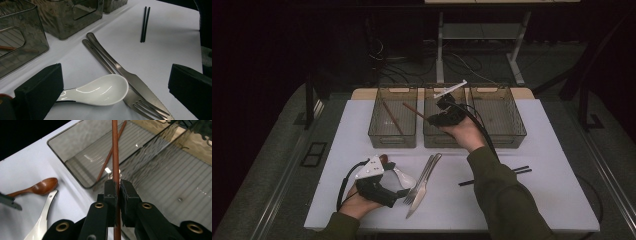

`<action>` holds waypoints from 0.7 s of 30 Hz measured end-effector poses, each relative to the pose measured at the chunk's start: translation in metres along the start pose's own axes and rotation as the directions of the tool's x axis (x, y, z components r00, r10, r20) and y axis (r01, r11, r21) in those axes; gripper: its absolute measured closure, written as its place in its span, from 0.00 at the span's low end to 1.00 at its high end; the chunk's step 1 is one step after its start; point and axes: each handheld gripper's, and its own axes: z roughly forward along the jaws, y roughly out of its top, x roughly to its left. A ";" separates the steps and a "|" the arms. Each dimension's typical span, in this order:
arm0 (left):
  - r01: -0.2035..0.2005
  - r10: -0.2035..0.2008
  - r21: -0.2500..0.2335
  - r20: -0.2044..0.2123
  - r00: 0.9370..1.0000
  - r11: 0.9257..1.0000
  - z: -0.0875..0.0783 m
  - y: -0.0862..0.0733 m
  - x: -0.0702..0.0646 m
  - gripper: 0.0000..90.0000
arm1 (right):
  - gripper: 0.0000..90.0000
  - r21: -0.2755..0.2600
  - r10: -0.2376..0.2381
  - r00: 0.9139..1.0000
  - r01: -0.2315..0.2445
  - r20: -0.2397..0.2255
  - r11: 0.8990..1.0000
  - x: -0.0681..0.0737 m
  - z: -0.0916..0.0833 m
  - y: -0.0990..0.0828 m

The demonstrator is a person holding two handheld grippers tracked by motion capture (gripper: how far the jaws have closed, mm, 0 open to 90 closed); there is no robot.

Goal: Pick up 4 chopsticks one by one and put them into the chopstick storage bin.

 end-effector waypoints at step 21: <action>-0.021 0.021 0.006 0.000 1.000 1.000 0.001 0.000 -0.002 0.00 | 0.93 0.020 0.010 1.000 -0.010 0.021 1.000 0.018 0.058 0.055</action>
